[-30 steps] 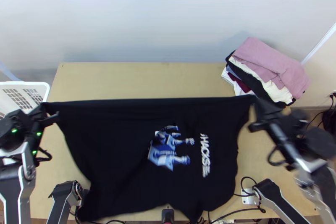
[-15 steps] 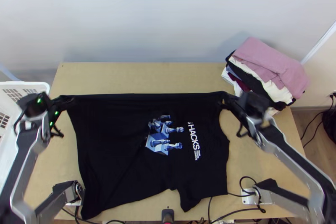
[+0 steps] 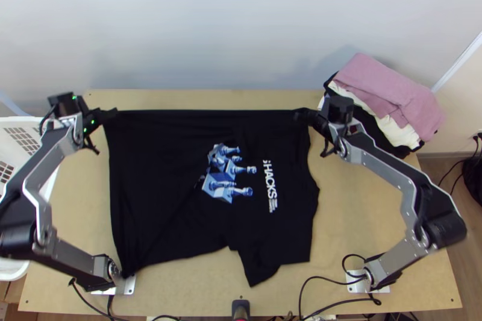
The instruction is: Fold the t-shirt
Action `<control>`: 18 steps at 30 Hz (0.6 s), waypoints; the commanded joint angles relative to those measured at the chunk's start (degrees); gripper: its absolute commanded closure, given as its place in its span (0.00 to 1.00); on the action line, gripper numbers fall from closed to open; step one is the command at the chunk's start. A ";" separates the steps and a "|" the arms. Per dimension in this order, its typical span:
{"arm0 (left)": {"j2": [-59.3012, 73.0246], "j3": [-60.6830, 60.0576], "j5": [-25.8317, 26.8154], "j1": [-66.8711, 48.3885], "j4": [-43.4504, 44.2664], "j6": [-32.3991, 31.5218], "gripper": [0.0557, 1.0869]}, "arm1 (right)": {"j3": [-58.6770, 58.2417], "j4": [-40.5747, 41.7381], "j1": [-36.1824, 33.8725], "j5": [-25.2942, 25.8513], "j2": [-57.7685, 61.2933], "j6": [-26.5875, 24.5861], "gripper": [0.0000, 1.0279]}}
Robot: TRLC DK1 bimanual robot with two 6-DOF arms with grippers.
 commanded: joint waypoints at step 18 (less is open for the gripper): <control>27.09 37.35 0.36 0.17 -14.83 -1.84 0.96 | 25.14 -11.31 -6.19 1.02 17.99 4.01 0.97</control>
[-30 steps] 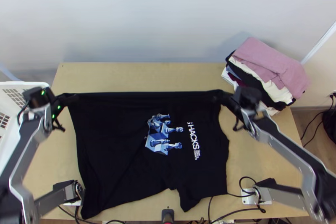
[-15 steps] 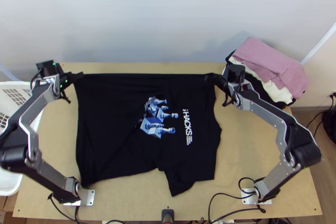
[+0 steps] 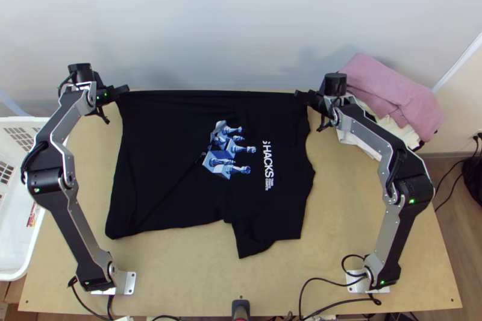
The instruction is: Fold the t-shirt
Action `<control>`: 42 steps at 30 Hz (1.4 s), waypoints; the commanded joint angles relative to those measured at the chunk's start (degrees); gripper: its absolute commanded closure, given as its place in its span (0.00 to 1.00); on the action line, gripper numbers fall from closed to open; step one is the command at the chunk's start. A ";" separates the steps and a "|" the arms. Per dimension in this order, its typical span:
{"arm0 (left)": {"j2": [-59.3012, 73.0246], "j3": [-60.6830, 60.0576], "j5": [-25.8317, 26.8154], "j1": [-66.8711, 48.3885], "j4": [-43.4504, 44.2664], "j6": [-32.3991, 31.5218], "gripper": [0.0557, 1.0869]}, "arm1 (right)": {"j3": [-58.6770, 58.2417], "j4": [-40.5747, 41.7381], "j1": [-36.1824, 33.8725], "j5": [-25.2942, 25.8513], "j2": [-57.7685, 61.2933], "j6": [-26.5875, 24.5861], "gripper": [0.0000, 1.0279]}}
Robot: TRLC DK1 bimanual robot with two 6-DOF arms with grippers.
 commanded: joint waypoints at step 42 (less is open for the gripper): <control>-22.71 -38.52 11.55 4.93 3.55 2.24 0.76 | -22.50 -8.36 4.62 1.66 -15.50 1.43 0.78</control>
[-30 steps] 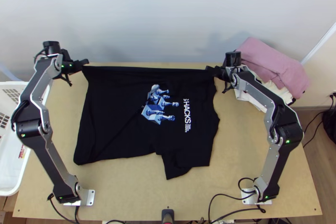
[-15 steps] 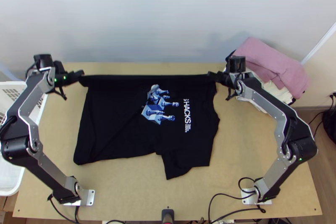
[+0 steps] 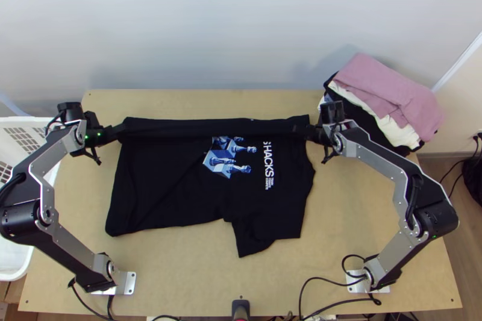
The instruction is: Fold the t-shirt
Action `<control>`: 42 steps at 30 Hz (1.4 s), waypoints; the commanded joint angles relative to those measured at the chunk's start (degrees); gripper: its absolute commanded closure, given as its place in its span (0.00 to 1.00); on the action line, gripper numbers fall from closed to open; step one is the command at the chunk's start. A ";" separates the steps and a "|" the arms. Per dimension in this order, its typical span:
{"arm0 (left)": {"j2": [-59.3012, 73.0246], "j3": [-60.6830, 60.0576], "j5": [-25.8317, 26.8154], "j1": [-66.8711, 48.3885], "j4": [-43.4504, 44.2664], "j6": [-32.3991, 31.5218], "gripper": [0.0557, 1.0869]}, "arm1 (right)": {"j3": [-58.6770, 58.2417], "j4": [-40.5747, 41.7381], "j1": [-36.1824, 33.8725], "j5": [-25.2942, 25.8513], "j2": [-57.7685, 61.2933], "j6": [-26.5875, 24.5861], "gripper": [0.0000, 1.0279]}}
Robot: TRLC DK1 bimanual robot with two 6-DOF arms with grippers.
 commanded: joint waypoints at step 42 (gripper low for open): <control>-19.46 -3.54 2.76 9.79 -10.10 6.53 0.10 | -26.04 -31.39 14.82 -19.34 -29.88 7.82 0.63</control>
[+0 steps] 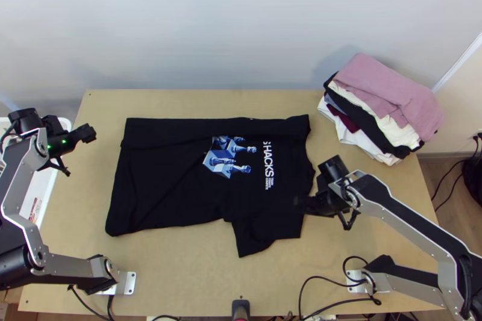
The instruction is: Fold the t-shirt
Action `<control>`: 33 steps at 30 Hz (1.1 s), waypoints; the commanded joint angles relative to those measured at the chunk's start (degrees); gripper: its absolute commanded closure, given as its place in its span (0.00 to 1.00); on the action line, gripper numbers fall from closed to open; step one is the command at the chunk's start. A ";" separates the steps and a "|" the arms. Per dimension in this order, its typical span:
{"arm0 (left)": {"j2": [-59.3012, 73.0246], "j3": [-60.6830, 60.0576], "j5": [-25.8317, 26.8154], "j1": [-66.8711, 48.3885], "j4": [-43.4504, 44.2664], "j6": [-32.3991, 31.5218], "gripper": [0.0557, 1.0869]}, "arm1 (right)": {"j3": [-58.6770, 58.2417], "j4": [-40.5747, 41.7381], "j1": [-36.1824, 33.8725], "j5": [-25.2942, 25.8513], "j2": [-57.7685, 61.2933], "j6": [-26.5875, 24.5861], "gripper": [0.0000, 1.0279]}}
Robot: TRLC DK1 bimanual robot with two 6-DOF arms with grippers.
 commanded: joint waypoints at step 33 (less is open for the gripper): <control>-15.64 -4.76 -6.28 -8.77 -43.92 51.14 0.10 | -5.32 8.83 3.99 -1.84 6.92 -1.28 0.97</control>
